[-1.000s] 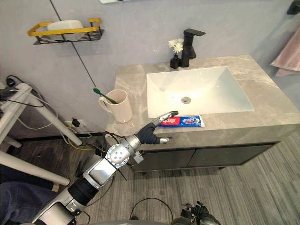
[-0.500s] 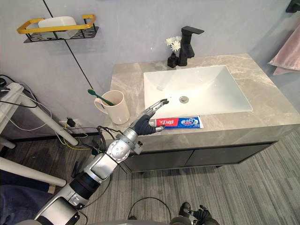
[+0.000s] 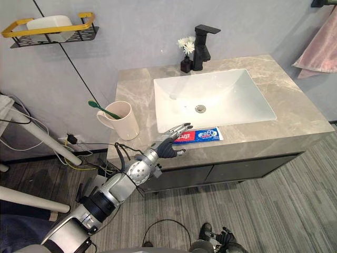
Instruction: Organize washtable
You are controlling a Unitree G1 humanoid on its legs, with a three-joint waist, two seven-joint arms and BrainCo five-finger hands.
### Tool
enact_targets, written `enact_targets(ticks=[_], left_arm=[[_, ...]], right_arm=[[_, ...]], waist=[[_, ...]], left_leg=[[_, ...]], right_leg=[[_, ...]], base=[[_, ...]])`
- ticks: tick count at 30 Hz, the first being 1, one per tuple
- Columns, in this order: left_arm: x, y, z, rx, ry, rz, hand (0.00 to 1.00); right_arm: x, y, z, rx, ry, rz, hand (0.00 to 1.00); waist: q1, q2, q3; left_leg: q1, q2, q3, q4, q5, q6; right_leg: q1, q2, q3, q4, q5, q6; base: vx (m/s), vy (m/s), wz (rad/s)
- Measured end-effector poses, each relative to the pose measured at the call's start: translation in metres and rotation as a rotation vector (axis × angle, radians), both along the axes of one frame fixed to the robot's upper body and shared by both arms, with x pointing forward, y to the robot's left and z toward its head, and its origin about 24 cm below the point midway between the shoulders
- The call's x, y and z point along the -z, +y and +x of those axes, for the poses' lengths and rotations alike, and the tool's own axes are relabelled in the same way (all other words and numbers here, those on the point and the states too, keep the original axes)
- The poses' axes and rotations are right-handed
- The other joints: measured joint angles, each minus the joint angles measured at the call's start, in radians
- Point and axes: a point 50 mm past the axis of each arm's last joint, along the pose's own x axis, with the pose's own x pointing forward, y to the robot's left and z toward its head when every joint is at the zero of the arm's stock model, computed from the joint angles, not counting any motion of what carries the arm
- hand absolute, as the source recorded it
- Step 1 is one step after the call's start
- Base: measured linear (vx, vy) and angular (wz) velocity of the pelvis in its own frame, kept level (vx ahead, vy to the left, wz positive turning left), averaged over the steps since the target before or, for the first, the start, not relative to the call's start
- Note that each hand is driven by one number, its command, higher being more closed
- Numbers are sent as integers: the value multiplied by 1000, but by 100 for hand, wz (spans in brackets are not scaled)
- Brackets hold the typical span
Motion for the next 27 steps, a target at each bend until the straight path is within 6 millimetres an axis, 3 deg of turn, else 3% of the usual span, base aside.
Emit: enact_targets(ticks=[15, 16, 23, 27], left_arm=[[-6, 3, 5, -65, -59, -42, 0], [-6, 3, 5, -64, -59, -42, 100], [-6, 5, 8, -82, -68, -31, 100], [-20, 4, 17, -80, -135, -12, 100]], right_arm=[[-1, 0, 2, 52, -33, 5, 0], [-1, 0, 2, 50, -35, 4, 0], [-2, 1, 5, 2, -43, -6, 0], [-4, 1, 10, -22, -61, -13, 0]], waist=[[-9, 13, 36], [-10, 13, 37], [-10, 11, 43], [-10, 12, 59]], left_leg=[[17, 9, 35, -16, -5, -5], [17, 9, 35, -16, -5, -5], [18, 12, 41, -17, -11, -13], [9, 16, 47, -17, -12, -15]], right_leg=[[-15, 10, 32, 0, 1, -1], [-14, 10, 32, 0, 1, -1], [-18, 14, 41, 0, 0, -1], [-31, 19, 54, 0, 0, -1]], base=[[4, -6, -7], [0, 0, 0], [-5, -5, -2], [-1, -13, -4]])
